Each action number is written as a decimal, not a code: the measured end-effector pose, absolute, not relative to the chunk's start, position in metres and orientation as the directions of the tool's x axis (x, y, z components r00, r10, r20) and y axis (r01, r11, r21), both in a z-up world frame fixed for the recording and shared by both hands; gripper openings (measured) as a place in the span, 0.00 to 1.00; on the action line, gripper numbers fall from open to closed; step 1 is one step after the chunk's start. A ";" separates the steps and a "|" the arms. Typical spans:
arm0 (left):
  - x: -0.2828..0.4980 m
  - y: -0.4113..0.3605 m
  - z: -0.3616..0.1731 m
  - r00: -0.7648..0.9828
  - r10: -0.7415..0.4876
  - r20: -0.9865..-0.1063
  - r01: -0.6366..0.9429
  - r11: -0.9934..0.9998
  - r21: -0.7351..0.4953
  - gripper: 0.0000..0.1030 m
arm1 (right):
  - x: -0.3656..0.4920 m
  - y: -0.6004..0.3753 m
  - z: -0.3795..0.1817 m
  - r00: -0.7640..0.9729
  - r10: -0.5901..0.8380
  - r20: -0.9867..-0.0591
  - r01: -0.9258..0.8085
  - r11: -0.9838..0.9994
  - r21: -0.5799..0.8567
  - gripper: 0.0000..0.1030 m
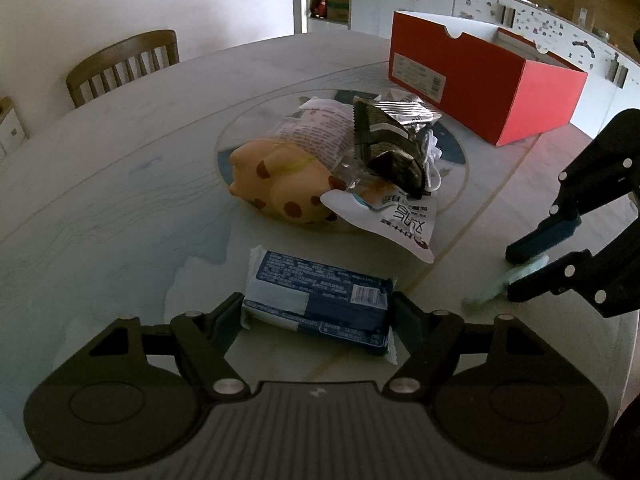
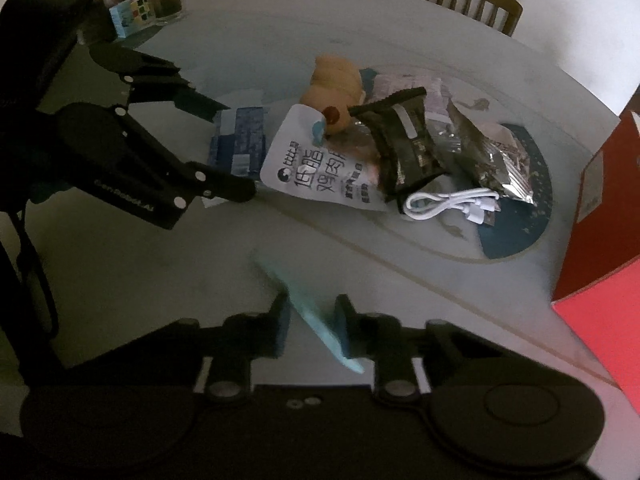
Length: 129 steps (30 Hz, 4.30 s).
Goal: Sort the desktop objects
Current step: 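Grasp the teal stick with the right tool while the left tool grasps the blue-white packet, then carry the teal stick and the blue-white packet over the red shoebox with both tools, then open the right tool to drop the teal stick while the left tool releases the blue-white packet into the box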
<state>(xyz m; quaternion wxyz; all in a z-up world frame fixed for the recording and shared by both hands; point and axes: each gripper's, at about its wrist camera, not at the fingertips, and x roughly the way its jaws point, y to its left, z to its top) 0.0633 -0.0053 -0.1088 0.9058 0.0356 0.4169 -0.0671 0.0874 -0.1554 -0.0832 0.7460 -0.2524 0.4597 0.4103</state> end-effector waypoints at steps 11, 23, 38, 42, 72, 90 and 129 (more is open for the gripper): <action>0.049 -0.001 -0.092 0.640 -0.086 -0.764 0.081 0.996 -0.044 0.73 | 0.091 -0.175 -0.077 0.298 0.358 -0.885 -0.772 0.636 -0.003 0.08; 0.041 -0.018 -0.041 0.679 -0.114 -0.725 0.114 0.992 -0.049 0.73 | 0.094 -0.209 -0.031 0.364 0.396 -0.843 -0.713 0.701 0.022 0.08; 0.069 -0.072 0.011 0.718 -0.169 -0.675 0.201 0.979 -0.031 0.73 | 0.112 -0.269 0.008 0.472 0.373 -0.799 -0.588 0.809 0.030 0.08; 0.082 -0.093 0.021 0.733 -0.188 -0.653 0.237 0.971 -0.014 0.73 | 0.124 -0.289 0.016 0.487 0.371 -0.791 -0.563 0.826 0.040 0.08; 0.225 -0.238 0.053 0.723 -0.259 -0.640 0.353 0.935 0.021 0.73 | 0.263 -0.408 0.044 0.531 0.390 -0.752 -0.504 0.859 0.090 0.08; 0.324 -0.281 0.003 0.535 -0.357 -0.766 0.485 0.872 -0.068 0.73 | 0.331 -0.423 -0.001 0.456 0.373 -0.808 -0.507 0.855 0.108 0.08; 0.397 -0.332 -0.076 0.293 -0.282 -0.914 0.635 0.772 -0.035 0.84 | 0.380 -0.430 -0.059 0.354 0.357 -0.864 -0.469 0.868 0.166 0.18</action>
